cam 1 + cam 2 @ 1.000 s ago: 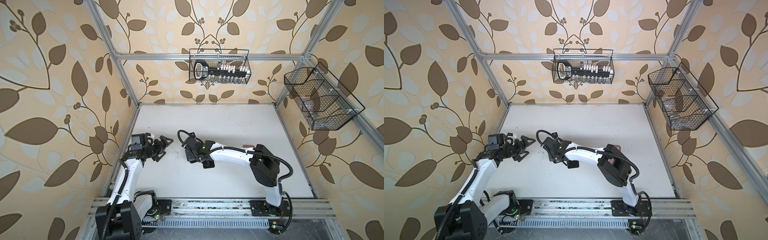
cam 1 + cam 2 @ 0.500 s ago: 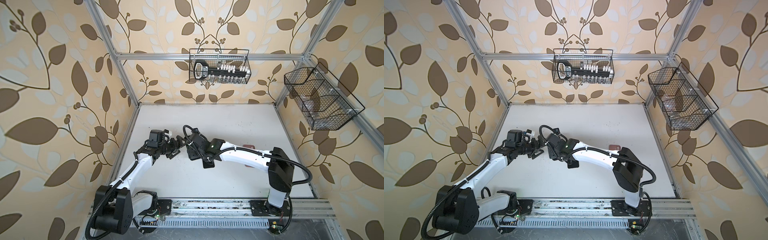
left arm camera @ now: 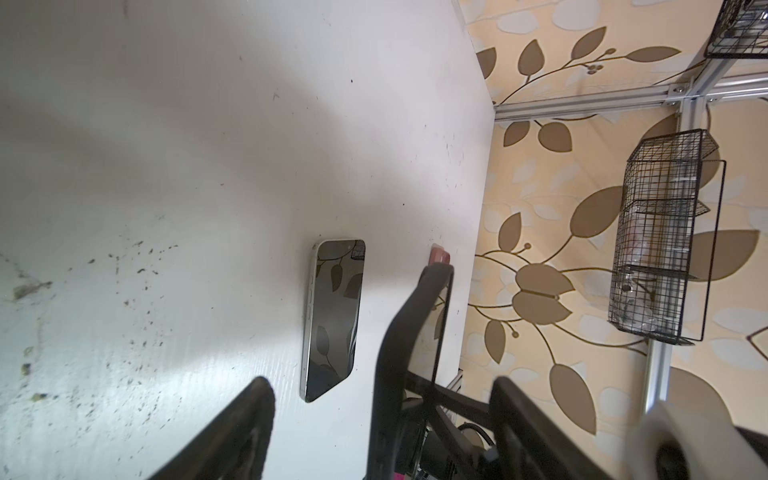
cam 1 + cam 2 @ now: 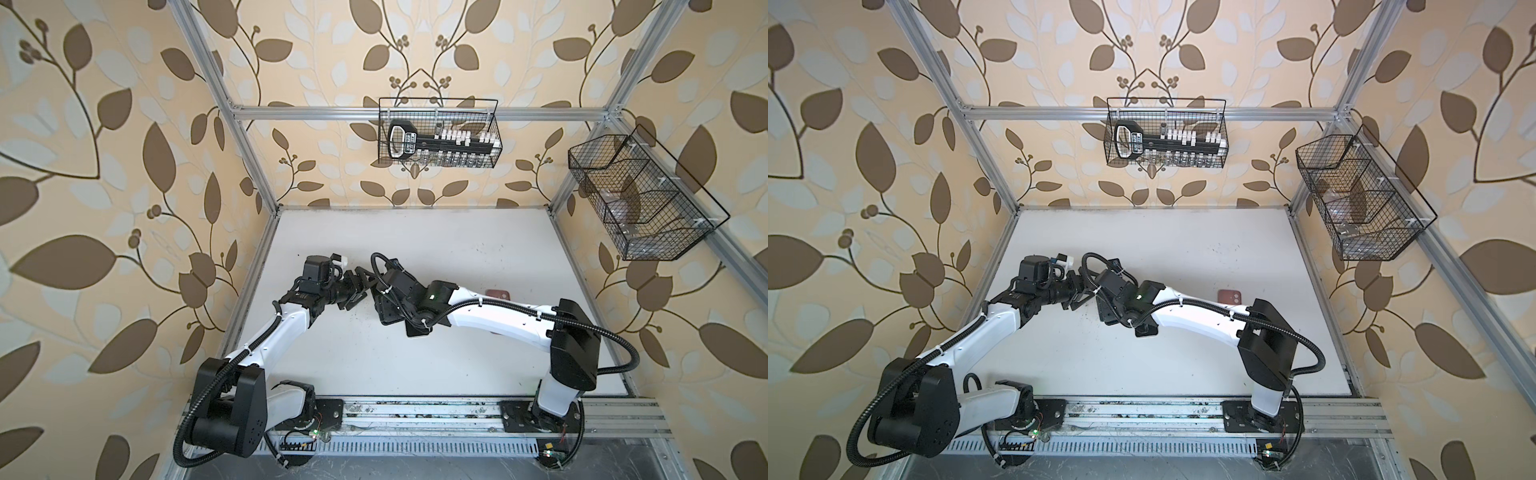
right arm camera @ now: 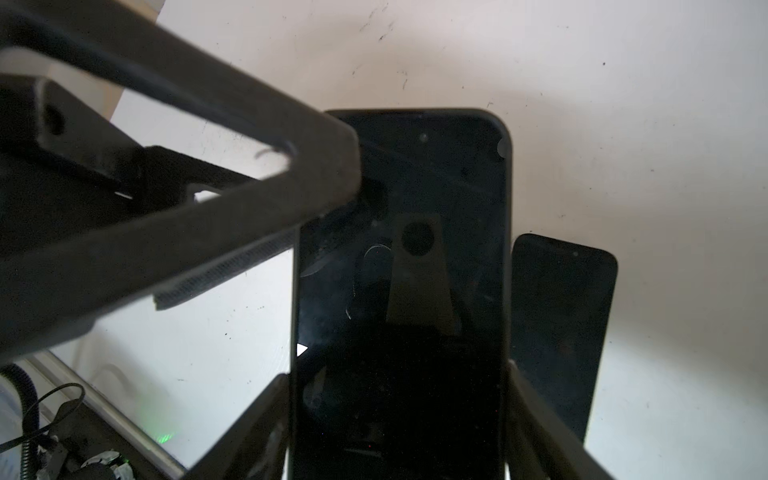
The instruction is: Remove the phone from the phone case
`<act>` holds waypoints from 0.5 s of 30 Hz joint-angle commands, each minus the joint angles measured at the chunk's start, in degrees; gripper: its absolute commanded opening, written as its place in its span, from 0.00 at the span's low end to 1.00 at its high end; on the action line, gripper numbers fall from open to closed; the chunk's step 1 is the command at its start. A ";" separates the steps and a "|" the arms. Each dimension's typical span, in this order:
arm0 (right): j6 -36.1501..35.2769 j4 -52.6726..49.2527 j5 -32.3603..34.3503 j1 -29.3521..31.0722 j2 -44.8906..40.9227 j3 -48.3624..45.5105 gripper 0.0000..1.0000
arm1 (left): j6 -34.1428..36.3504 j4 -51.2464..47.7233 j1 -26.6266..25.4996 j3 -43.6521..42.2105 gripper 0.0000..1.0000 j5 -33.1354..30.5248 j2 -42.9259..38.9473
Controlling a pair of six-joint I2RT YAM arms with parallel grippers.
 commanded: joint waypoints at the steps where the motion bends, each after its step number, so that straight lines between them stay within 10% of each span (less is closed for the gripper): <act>1: 0.71 2.16 -0.59 0.42 -2.46 -0.65 0.65 | -0.73 3.54 -0.76 1.63 0.76 0.09 0.01; 15: 0.93 3.04 -2.19 0.50 -2.77 -0.65 0.65 | -2.35 6.23 -1.33 1.21 0.44 0.77 0.61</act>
